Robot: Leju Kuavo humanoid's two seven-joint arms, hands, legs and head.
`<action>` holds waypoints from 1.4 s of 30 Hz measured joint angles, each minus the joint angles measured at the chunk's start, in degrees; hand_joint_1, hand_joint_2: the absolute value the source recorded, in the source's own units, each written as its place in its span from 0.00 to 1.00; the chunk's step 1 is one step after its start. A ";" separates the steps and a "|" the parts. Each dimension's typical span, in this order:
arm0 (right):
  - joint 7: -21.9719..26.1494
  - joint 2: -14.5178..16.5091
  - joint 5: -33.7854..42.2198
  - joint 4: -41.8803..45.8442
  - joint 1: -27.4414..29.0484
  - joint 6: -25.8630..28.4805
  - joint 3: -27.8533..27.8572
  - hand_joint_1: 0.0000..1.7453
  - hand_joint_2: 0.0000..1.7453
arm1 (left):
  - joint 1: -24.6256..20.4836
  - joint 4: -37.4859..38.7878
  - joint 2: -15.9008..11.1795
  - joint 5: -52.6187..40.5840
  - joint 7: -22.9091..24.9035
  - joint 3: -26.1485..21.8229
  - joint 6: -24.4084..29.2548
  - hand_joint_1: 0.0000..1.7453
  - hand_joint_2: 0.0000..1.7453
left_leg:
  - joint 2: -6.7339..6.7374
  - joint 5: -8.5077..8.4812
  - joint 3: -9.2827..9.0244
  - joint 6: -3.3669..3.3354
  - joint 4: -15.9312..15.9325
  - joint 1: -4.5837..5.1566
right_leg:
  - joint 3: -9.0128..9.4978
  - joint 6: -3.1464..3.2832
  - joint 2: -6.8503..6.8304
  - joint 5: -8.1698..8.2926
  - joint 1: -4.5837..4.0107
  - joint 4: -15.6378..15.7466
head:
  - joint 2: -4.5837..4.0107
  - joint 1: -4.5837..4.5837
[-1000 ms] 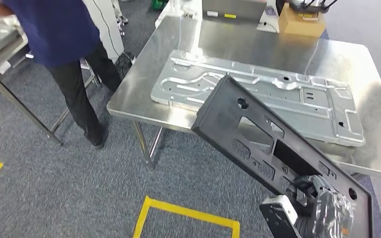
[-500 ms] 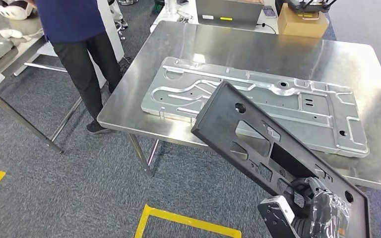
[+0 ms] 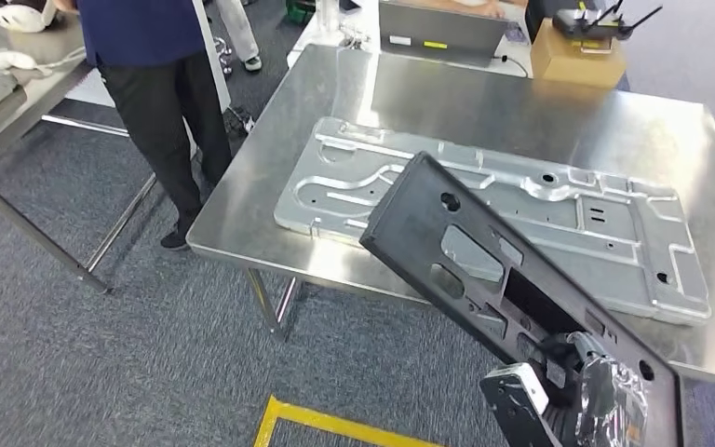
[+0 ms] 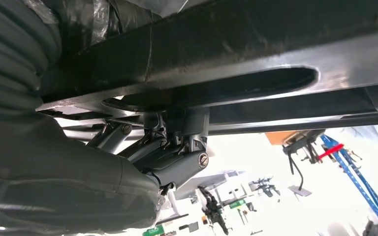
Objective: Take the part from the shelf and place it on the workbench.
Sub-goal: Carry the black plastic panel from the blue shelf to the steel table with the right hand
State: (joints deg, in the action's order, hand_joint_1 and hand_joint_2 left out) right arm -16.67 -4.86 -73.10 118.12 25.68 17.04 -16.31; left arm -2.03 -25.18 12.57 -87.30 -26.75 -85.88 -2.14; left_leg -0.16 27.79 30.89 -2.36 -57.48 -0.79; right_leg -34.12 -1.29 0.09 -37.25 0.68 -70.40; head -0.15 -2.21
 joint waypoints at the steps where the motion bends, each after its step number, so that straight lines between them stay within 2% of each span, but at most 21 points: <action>1: -0.10 0.01 0.07 -0.26 -0.04 -0.15 -0.06 1.00 1.00 | -0.01 -0.02 0.01 -0.04 0.00 0.00 -0.07 0.00 0.00 | -0.03 0.38 -0.42 0.01 -0.01 0.00 | -2.26 -0.19 -0.02 -0.25 0.15 -2.91 | 0.00 0.01; 2: -0.18 0.01 0.16 -0.52 -0.07 -0.29 -0.11 1.00 1.00 | 0.00 -0.02 0.01 -0.08 0.00 0.00 -0.11 0.00 0.00 | -0.07 0.81 -0.93 0.09 -0.01 0.00 | -3.71 -0.34 -0.03 0.60 0.28 -4.07 | 0.00 0.01; 3: -0.23 0.01 0.28 -0.78 -0.15 -0.42 -0.21 1.00 1.00 | 0.04 -0.01 0.02 -0.11 0.00 0.00 -0.13 0.00 0.00 | -0.13 1.31 -1.64 0.23 -0.02 -0.03 | -3.97 -0.43 -0.05 2.85 0.41 -2.79 | 0.00 0.01; 5: -0.26 0.01 0.77 -1.30 -0.48 -0.70 -0.54 1.00 1.00 | 0.08 0.00 0.03 -0.15 0.00 0.00 -0.13 0.00 0.00 | -0.21 2.40 -3.09 0.63 0.01 -0.09 | -2.02 -0.36 -0.09 8.43 0.60 3.99 | 0.00 0.01; 7: -0.30 0.01 1.38 -2.01 -1.02 -1.00 -1.09 1.00 1.00 | -0.09 0.01 -0.02 -0.30 -0.03 0.01 -0.11 0.00 0.00 | -0.24 3.29 -3.79 1.27 -0.09 0.03 | -0.15 0.10 -0.11 10.63 0.35 8.94 | 0.00 0.01; 12: -0.75 0.05 1.99 -3.27 -1.92 -1.32 -2.09 1.00 1.00 | -0.49 0.03 -0.15 -0.46 -0.02 0.02 0.23 0.00 0.00 | -0.06 4.90 -3.71 2.78 -1.24 0.07 | 0.97 1.81 -0.01 9.38 0.23 10.72 | 0.00 0.02; 13: -0.90 0.08 1.99 -3.41 -2.08 -1.38 -2.21 1.00 1.00 | -0.53 0.04 -0.17 -0.47 0.00 0.02 0.27 0.00 0.00 | -0.05 6.12 -2.56 2.99 -3.74 0.01 | 1.43 2.20 -0.10 9.24 0.33 11.06 | 0.00 0.02; 15: -1.17 0.09 1.97 -3.64 -2.34 -1.47 -2.35 1.00 1.00 | -0.47 0.07 -0.24 -0.48 0.03 0.02 0.34 0.00 0.00 | -0.04 9.05 2.02 3.24 -11.68 -0.07 | 2.11 2.79 -0.31 8.75 0.20 11.24 | 0.00 -0.01; 17: -1.39 0.09 1.94 -3.86 -2.43 -1.52 -2.36 1.00 1.00 | -0.29 0.08 -0.36 -0.48 0.07 0.02 0.42 0.00 0.00 | -0.04 9.23 6.03 3.33 -16.78 -0.06 | 2.78 2.96 -0.29 8.13 0.02 11.23 | 0.00 -0.01; 18: -1.46 0.09 1.93 -3.94 -2.44 -1.53 -2.36 1.00 1.00 | -0.20 0.08 -0.40 -0.48 0.08 0.02 0.43 0.00 0.00 | -0.04 7.64 6.66 3.25 -16.43 -0.05 | 3.24 2.94 -0.21 7.80 -0.04 11.23 | 0.00 -0.01; 19: -1.50 0.09 1.93 -4.02 -2.47 -1.59 -2.36 1.00 1.00 | -0.14 0.09 -0.44 -0.48 0.08 0.02 0.44 0.00 0.00 | -0.04 4.86 6.12 3.03 -13.60 -0.03 | 3.88 2.88 -0.14 7.40 -0.10 11.22 | 0.00 -0.02; 21: -1.49 0.09 1.96 -4.13 -2.71 -1.90 -2.36 1.00 1.00 | -0.09 0.10 -0.57 -0.54 0.03 0.03 0.55 0.00 0.00 | -0.04 0.09 3.91 2.37 -6.68 0.21 | 4.91 2.65 -0.07 6.58 -0.20 11.26 | 0.00 0.01; 22: -1.41 0.09 2.01 -4.23 -3.01 -2.16 -2.36 1.00 1.00 | -0.11 0.10 -0.64 -0.60 -0.05 0.03 0.63 0.00 0.00 | -0.05 -1.12 2.88 2.03 -3.94 0.39 | 5.14 2.44 -0.01 6.27 -0.28 11.21 | 0.00 -0.01; 25: -0.80 0.07 2.34 -4.93 -4.44 -2.83 -2.12 1.00 1.00 | -0.20 0.15 -0.92 -0.96 -0.41 0.04 0.87 0.00 0.00 | -0.09 -0.71 2.31 1.53 -1.93 0.75 | 4.85 1.60 0.13 6.20 -0.22 11.39 | 0.00 -0.03; 28: 0.02 0.05 2.74 -5.85 -6.00 -3.30 -1.08 1.00 1.00 | -0.22 0.38 -1.08 -1.25 -0.73 0.07 0.96 0.00 0.00 | -0.07 -1.08 1.42 0.77 -0.27 0.13 | 4.78 0.74 0.02 5.53 -0.24 10.84 | 0.00 0.02; 30: 0.28 0.04 2.77 -6.32 -6.82 -3.52 -0.43 1.00 1.00 | -0.27 0.56 -1.09 -1.33 -0.86 0.09 1.02 0.00 0.00 | 0.00 -1.22 0.68 0.32 0.55 -0.11 | 2.22 0.18 -0.04 3.14 -0.02 5.81 | 0.00 0.03; 32: 0.50 0.02 2.06 -6.91 -7.49 -3.62 0.35 1.00 1.00 | -0.34 0.68 -1.13 -1.46 -0.93 0.10 1.09 0.00 0.00 | 0.02 -1.06 0.46 0.12 0.65 -0.14 | -2.19 -0.28 -0.04 0.80 0.26 -1.32 | 0.00 0.02; 34: 0.90 -0.01 1.24 -7.82 -8.67 -3.98 1.95 1.00 1.00 | -0.36 1.00 -1.20 -1.72 -1.02 0.15 1.18 0.00 0.00 | -0.03 -0.76 0.13 0.17 0.63 -0.14 | -4.32 -0.54 -0.06 2.22 0.51 -3.19 | 0.00 0.02; 37: 2.03 -0.16 0.42 -9.74 -12.34 -5.58 5.33 1.00 1.00 | -0.35 1.74 -1.45 -2.24 -1.05 0.26 1.45 0.00 0.00 | -0.06 -0.11 -0.59 0.68 0.47 -0.07 | -1.35 -0.35 -0.06 9.02 0.63 5.65 | 0.00 0.02; 38: 2.49 -0.25 0.06 -10.75 -14.04 -6.35 6.51 1.00 1.00 | -0.42 2.04 -1.63 -2.37 -1.05 0.35 1.59 0.00 0.00 | -0.07 0.14 -0.62 1.01 0.28 0.03 | -0.27 -0.10 -0.02 10.12 0.52 8.46 | 0.00 0.02; 42: 3.61 -0.43 -1.14 -15.03 -19.13 -8.16 9.45 1.00 1.00 | -0.74 3.07 -2.37 -2.53 -1.04 1.10 1.93 0.00 0.00 | -0.05 0.70 -0.32 2.31 -0.29 0.14 | 0.46 1.07 0.10 10.20 0.20 11.14 | 0.00 -0.01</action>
State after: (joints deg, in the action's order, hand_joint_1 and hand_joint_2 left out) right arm -13.06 -5.28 -74.24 103.09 6.56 8.88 -6.86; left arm -2.77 -22.12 10.21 -89.83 -27.80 -84.78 -0.21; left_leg -0.21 28.49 30.57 -0.04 -57.77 -0.66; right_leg -33.67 -0.23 0.20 -27.05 0.88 -59.25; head -0.15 -2.21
